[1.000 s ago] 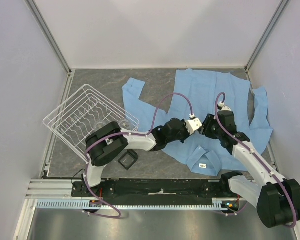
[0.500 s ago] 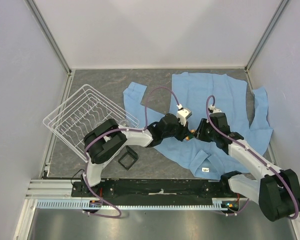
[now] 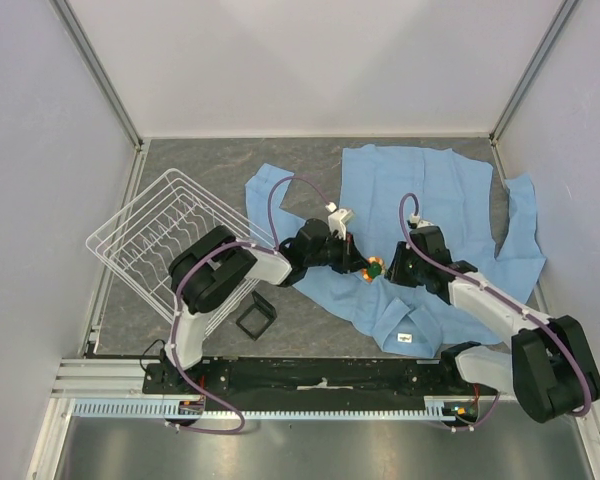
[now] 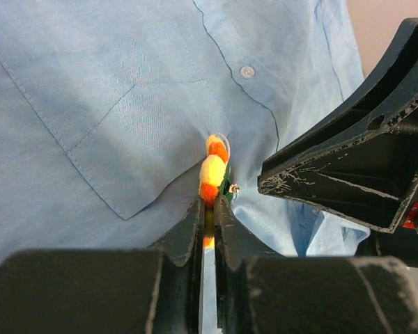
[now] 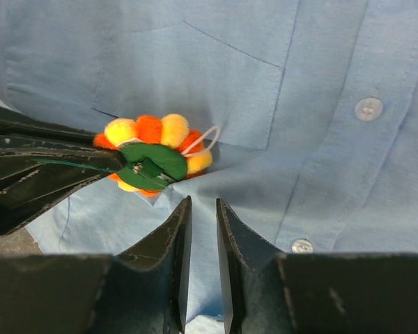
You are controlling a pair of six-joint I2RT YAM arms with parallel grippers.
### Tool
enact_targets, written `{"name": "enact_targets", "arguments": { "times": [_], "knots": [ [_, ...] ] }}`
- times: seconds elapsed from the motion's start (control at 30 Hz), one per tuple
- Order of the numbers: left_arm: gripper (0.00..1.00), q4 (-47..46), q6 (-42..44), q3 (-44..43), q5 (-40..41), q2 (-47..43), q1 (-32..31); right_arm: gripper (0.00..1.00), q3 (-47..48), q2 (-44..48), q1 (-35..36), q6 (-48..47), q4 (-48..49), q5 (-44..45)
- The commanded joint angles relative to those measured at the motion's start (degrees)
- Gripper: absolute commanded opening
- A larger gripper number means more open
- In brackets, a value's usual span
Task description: Remove the brooch from the garment
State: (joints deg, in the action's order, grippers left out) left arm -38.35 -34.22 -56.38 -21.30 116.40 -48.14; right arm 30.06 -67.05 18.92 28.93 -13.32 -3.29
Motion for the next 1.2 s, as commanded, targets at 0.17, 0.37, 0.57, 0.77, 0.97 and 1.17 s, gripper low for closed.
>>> {"name": "enact_targets", "arguments": {
  "times": [0.17,0.37,0.57,0.77,0.97,1.17],
  "knots": [
    [0.02,-4.3,-9.6,0.0,-6.0,3.7,1.8,0.26,2.5,-2.4,0.2,0.3,7.4,-4.2],
    [0.02,-4.5,-11.7,-0.7,-7.3,5.6,2.2,0.24,2.8,-4.2,0.2,0.3,8.9,-6.2],
    [0.02,-4.4,-11.7,-0.7,-7.0,5.8,2.3,0.19,1.8,-4.9,0.2,0.6,10.1,-7.1],
    [0.02,-4.4,-11.6,-0.7,-7.2,5.8,2.3,0.16,1.6,-5.4,0.2,0.5,11.1,-7.8],
    [0.02,-4.4,-11.5,-0.7,-7.4,5.9,2.4,0.16,1.1,-6.3,0.2,0.5,11.7,-8.3],
    [0.02,-4.4,-11.4,-0.7,-7.5,5.7,2.5,0.15,0.5,-7.4,0.2,0.4,11.7,-8.0]
  ]
}}
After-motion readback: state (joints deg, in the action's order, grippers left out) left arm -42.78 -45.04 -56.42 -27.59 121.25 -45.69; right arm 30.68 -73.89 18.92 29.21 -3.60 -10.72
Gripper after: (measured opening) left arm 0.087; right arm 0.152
